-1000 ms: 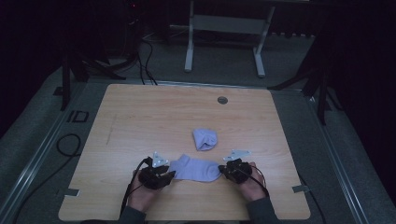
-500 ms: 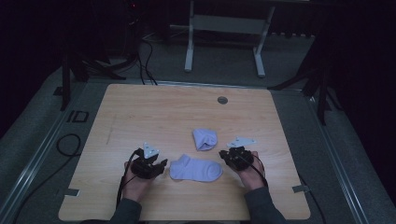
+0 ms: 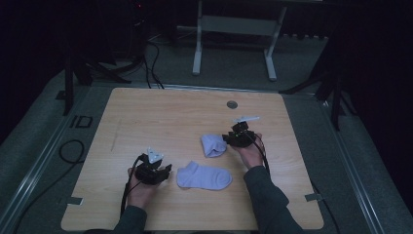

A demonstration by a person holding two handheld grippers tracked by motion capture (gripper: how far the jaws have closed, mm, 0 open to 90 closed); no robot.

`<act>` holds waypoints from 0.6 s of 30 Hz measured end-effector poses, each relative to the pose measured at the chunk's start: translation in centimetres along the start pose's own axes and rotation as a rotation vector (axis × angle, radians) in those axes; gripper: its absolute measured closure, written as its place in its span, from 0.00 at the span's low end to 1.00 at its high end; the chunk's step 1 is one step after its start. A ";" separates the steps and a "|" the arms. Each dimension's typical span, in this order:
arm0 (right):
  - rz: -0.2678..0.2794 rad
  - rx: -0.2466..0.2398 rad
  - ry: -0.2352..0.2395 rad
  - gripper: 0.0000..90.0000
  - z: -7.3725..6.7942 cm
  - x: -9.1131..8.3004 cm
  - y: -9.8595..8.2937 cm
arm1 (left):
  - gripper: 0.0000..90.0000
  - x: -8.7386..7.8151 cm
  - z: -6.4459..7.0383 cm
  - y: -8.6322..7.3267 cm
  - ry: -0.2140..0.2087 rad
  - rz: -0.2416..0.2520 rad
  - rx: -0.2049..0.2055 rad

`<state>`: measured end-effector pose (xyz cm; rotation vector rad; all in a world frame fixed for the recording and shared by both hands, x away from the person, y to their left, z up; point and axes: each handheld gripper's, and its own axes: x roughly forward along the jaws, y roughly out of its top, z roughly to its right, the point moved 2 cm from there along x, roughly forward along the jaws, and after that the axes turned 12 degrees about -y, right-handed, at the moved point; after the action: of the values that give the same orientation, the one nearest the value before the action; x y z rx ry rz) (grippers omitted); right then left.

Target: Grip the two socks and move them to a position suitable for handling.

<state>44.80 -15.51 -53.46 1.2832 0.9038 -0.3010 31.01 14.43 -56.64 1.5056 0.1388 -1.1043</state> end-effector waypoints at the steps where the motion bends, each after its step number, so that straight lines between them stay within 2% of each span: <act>1: -0.007 0.021 -0.002 0.70 0.3 0.4 0.1 | 0.61 0.0 0.0 0.0 0.001 -0.001 0.000; 4: -0.052 0.090 0.003 0.69 0.7 1.8 0.1 | 0.61 0.0 0.1 0.0 0.002 -0.001 0.002; 6: -0.075 0.107 -0.001 0.68 0.8 2.5 0.0 | 0.61 0.0 0.1 0.0 0.003 -0.002 0.004; 10: -0.105 0.156 0.036 0.68 0.6 3.6 -0.3 | 0.61 0.1 0.0 -0.1 0.006 -0.006 0.001; 12: -0.112 0.165 0.042 0.69 0.6 3.8 -0.3 | 0.61 0.1 0.0 -0.1 0.008 -0.006 0.000; 13: -0.108 0.173 0.054 0.71 0.6 3.9 -0.3 | 0.61 0.1 0.0 -0.1 0.009 -0.006 0.000; 14: -0.111 0.177 0.077 0.77 0.3 4.0 -0.3 | 0.61 0.1 0.0 -0.1 0.009 -0.005 -0.001; 18: -0.102 0.141 0.077 0.94 -0.2 4.0 -0.2 | 0.61 0.1 0.0 -0.1 0.010 -0.003 -0.002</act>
<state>47.07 -14.27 -56.46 1.3880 1.0301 -0.4035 31.01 14.45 -56.75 1.5096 0.1494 -1.0983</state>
